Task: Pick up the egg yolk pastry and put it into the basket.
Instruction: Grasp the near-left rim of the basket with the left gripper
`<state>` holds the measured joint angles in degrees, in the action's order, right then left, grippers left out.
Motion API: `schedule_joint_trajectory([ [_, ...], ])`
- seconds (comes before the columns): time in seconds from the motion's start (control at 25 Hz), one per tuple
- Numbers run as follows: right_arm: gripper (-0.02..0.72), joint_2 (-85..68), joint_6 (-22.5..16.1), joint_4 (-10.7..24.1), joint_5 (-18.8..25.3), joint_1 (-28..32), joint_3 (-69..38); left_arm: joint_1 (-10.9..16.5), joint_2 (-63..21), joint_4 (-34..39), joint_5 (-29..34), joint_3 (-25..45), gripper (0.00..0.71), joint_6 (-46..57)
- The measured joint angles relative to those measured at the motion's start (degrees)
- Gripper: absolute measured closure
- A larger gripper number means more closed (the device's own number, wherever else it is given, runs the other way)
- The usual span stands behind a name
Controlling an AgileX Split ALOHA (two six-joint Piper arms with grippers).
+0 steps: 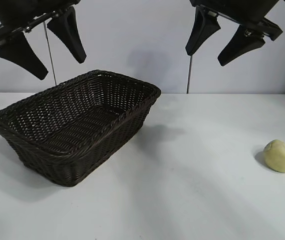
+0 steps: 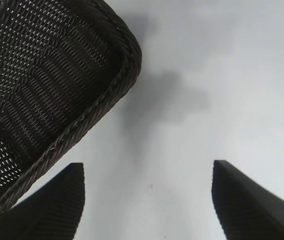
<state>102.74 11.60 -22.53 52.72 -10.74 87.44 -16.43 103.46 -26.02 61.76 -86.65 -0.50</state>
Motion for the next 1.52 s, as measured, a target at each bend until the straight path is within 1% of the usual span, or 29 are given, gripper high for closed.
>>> schedule_joint_trajectory([
  [0.36, 0.185, 0.0, 0.0, 0.2, 0.0, 0.0, 0.0, 0.0, -0.1, 4.5, 5.7, 0.1, 0.171, 9.9],
  [0.52, 0.185, 0.0, 0.0, 0.9, 0.1, 0.0, 0.0, 0.0, -1.9, 8.8, 5.6, 1.7, 0.171, 14.2],
  [0.64, 0.185, 0.0, 0.0, 1.3, 0.1, 0.0, 0.0, 0.0, -4.4, 10.6, 5.2, 4.4, 0.171, 15.7],
  [0.96, 0.185, 0.0, 0.0, 1.5, 0.1, 0.0, 0.0, 0.0, -11.2, 10.9, -2.2, 17.4, 0.171, 19.8],
  [1.04, 0.185, 0.0, 0.0, 1.5, 0.1, 0.0, 0.0, 0.0, -11.8, 10.8, -4.2, 20.3, 0.171, 22.2],
  [1.16, 0.185, 0.0, 0.0, 1.5, 0.1, 0.0, 0.0, 0.0, -11.8, 10.8, -7.7, 23.6, 0.171, 29.7],
  [1.36, 0.185, 0.0, 0.0, 1.5, 0.1, 0.0, 0.0, 0.0, -11.8, 10.7, -13.7, 26.3, 0.171, 40.2],
  [1.52, 0.185, 0.0, 0.0, 1.5, 0.1, 0.0, 0.0, 0.0, -11.8, 10.7, -16.9, 26.3, 0.171, 44.7],
])
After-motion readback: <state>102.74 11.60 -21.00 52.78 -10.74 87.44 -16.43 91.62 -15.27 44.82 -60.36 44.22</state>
